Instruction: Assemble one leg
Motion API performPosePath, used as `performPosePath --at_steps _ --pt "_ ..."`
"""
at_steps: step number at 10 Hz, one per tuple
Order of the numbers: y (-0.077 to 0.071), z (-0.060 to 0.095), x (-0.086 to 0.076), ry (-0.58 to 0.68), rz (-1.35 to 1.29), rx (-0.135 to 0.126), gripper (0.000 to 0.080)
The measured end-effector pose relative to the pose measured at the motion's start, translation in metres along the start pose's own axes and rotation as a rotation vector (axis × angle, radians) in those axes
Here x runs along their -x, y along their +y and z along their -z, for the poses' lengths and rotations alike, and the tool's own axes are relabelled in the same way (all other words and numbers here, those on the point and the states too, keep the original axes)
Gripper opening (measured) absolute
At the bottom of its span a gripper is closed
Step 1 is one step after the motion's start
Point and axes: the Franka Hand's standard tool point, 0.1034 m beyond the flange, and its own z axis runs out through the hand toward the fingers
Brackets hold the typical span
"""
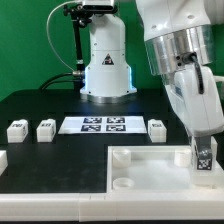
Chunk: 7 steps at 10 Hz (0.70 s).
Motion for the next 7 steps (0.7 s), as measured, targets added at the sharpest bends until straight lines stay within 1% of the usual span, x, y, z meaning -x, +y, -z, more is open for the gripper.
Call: performPosePath --at_steps 1,2,3,5,6,7 --pt "-0.004 0.001 -0.001 0.006 0.234 -0.012 0.0581" --pt "-0.002 -0.002 -0.002 0.001 0.476 -0.008 0.0635" --pt "-0.002 -0.002 -0.002 0.000 0.520 -0.008 0.0635" --pt "-0.002 -0.002 -0.003 0.007 0.724 -0.004 0.0649" --pt "-0.001 -0.003 -0.002 0.013 0.873 0.010 0.0649" --pt "0.003 -0.004 0.008 0.023 1.107 0.077 0.0649"
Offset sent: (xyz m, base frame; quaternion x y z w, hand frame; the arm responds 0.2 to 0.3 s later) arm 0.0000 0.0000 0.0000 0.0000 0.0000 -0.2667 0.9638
